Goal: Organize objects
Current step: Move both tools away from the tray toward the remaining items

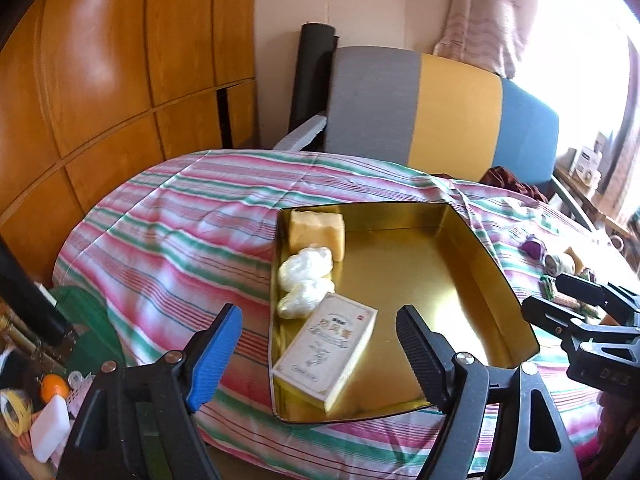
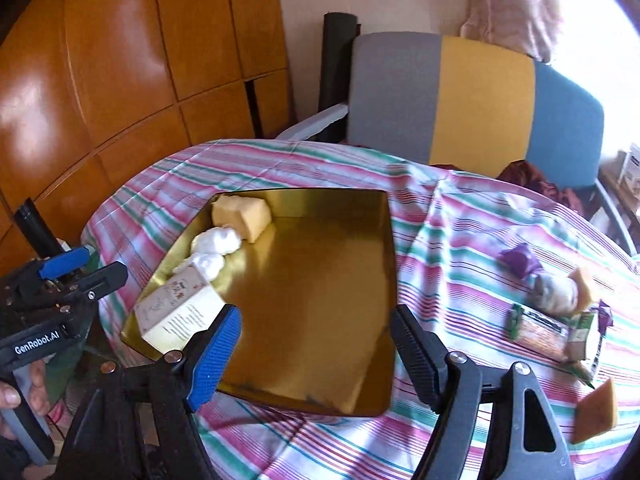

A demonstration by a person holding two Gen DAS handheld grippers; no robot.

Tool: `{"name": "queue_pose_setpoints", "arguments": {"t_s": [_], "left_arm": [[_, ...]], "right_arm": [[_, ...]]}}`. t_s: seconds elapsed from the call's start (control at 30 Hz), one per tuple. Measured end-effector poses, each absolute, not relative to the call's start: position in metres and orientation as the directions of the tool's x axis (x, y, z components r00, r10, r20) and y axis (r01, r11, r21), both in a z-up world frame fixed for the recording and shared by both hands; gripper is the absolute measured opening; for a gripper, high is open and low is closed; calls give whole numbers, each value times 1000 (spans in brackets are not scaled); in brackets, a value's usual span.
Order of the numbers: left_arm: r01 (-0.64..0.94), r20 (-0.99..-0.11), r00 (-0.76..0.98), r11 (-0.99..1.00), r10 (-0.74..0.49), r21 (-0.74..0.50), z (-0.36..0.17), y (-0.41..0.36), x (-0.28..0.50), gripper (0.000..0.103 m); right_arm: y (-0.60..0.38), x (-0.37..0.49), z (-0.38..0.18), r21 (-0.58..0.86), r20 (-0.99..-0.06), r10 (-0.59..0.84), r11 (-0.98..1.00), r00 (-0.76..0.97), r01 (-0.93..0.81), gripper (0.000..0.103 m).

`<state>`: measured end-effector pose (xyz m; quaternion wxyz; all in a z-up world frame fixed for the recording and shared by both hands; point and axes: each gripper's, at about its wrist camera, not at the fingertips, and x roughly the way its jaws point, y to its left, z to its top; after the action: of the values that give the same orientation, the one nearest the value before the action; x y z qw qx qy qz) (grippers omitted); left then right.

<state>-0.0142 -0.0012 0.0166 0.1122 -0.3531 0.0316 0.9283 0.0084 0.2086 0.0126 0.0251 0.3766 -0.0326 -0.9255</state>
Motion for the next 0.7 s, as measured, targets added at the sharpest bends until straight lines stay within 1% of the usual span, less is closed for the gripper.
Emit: {"name": "queue_pose_setpoints", "arguments": {"t_s": [0.43, 0.7], "left_arm": [[-345, -637, -739, -936, 221, 76, 23, 51, -1, 82], [-411, -642, -722, -906, 256, 101, 21, 78, 3, 82]], "right_arm": [[303, 46, 13, 92, -701, 72, -977, -710, -190, 79], [366, 74, 15, 109, -705, 165, -936, -690, -335, 79]]}}
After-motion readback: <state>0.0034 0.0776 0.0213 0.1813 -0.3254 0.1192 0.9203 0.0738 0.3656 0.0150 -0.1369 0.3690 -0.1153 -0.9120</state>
